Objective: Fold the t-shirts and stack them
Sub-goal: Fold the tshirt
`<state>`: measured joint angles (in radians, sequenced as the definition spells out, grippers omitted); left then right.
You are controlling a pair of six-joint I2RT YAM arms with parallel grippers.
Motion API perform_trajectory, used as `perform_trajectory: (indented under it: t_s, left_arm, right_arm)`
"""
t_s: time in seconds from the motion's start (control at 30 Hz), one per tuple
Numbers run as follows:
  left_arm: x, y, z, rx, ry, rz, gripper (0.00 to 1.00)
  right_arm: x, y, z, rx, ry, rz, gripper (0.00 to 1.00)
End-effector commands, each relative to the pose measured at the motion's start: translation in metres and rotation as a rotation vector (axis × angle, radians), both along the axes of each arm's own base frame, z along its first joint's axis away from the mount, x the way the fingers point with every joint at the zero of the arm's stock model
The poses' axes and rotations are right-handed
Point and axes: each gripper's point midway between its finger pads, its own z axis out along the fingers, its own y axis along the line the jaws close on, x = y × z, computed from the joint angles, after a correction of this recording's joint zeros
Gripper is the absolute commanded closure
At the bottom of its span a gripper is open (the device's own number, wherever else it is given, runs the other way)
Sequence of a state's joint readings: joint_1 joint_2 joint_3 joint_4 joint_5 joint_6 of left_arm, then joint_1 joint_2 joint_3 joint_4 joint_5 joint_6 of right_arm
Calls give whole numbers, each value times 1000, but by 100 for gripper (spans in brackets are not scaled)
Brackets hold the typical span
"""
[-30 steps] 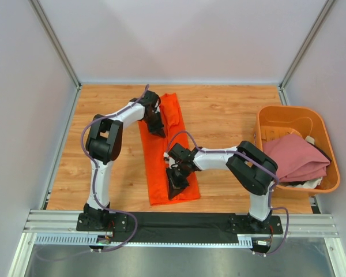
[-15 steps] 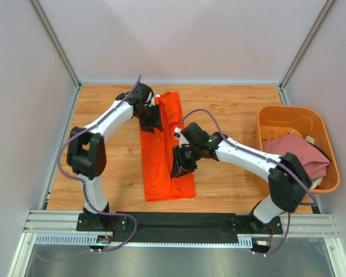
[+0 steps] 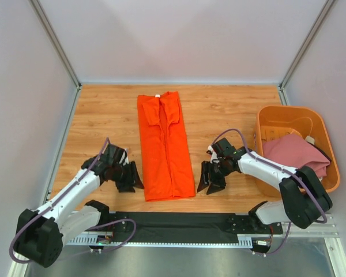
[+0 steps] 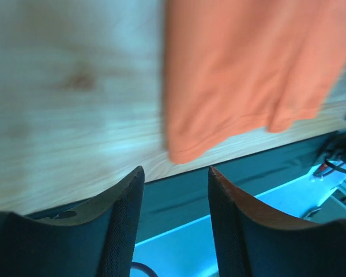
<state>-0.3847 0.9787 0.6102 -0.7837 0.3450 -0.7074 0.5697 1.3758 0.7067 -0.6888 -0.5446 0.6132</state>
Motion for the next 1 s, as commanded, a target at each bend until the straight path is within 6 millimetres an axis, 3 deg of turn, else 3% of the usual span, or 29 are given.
perform_trajectory:
  t_s: [0.0, 0.13, 0.3, 0.6, 0.87, 0.97]
  left_arm:
    - [-8, -9, -10, -101, 36, 135, 43]
    - [-10, -7, -23, -83, 76, 159, 41]
    - [-23, -3, -46, -45, 176, 199, 41]
    - [-34, -4, -67, -8, 250, 217, 39]
    - [-43, -6, -82, 34, 321, 198, 46]
    - [-45, -4, -86, 51, 336, 200, 54]
  right_arm:
    - [7, 10, 7, 100, -39, -22, 50]
    - [1, 11, -8, 107, 4, -41, 50]
    - [8, 21, -23, 131, 43, -57, 45]
    - [6, 26, -39, 105, 80, -64, 46]
    - [5, 25, -49, 94, 100, -119, 50]
    - [6, 25, -51, 89, 97, -133, 51]
